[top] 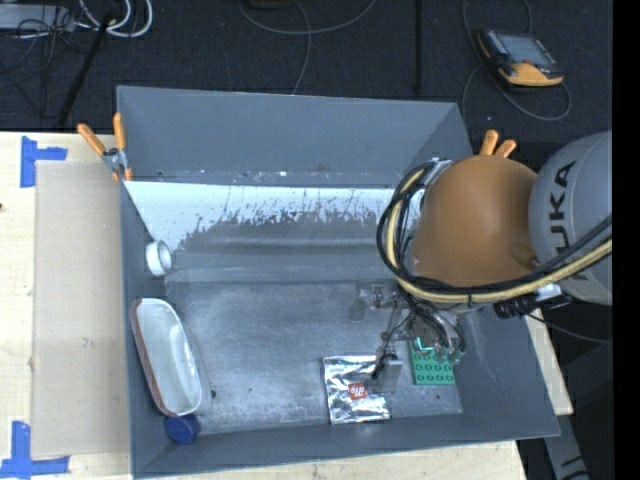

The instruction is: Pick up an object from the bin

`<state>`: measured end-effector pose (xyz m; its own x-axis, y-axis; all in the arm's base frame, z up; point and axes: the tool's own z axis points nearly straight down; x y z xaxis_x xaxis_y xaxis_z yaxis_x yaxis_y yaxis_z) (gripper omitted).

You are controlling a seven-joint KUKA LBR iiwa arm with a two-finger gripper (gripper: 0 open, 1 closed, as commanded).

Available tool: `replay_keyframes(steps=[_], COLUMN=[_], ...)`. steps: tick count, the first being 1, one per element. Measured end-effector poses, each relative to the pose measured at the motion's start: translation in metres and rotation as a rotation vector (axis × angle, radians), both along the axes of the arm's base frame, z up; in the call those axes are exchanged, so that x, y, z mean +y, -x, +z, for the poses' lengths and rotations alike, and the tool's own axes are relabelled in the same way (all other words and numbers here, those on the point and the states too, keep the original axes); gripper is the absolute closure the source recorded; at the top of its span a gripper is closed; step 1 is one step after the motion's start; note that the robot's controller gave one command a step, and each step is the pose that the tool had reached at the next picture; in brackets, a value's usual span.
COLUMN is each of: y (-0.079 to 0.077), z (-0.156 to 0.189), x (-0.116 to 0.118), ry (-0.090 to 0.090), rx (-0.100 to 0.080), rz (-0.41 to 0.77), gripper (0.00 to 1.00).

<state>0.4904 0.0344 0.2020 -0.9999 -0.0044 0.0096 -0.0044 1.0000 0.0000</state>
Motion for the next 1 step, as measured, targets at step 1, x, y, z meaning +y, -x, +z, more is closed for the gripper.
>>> replay_keyframes(steps=[1], y=[-0.0072], z=[-0.1369], x=[-0.0413], ry=[0.001], rx=[-0.001], rz=[-0.086], gripper=[0.0])
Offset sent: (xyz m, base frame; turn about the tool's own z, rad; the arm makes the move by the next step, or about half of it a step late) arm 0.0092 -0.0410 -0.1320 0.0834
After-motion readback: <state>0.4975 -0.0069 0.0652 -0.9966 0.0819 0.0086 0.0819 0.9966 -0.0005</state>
